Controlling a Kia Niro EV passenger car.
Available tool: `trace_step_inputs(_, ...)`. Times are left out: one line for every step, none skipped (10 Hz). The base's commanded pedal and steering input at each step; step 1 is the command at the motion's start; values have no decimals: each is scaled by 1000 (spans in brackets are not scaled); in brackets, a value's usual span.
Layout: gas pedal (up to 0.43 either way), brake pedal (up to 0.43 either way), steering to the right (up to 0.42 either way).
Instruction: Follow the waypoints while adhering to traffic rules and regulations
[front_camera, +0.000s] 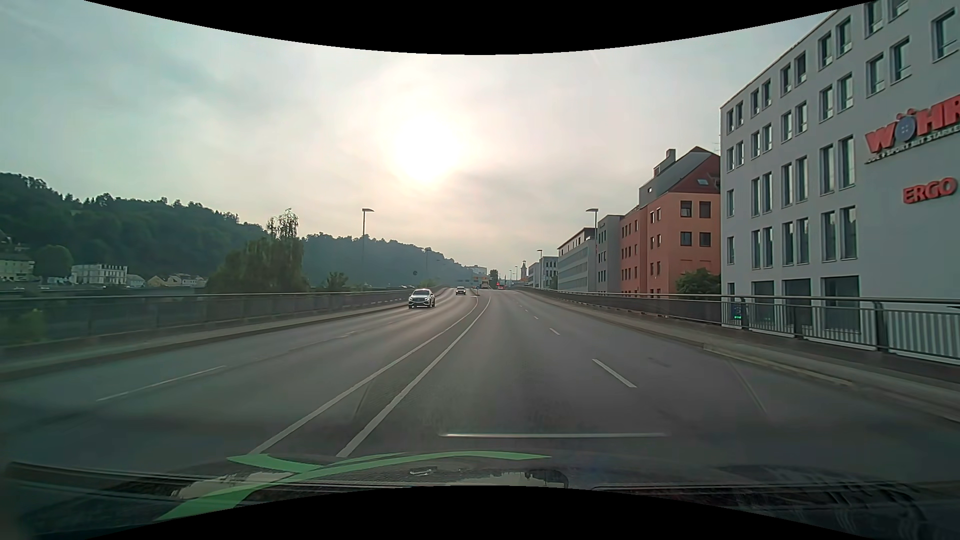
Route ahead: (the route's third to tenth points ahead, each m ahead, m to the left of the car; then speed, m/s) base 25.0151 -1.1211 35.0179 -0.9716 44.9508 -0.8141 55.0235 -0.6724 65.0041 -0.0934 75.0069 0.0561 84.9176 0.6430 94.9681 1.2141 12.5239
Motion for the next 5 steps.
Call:
trace_step_inputs(157,0,0)
trace_step_inputs(169,0,0)
trace_step_inputs(177,0,-1)
trace_step_inputs(177,0,-1)
trace_step_inputs(177,0,-1)
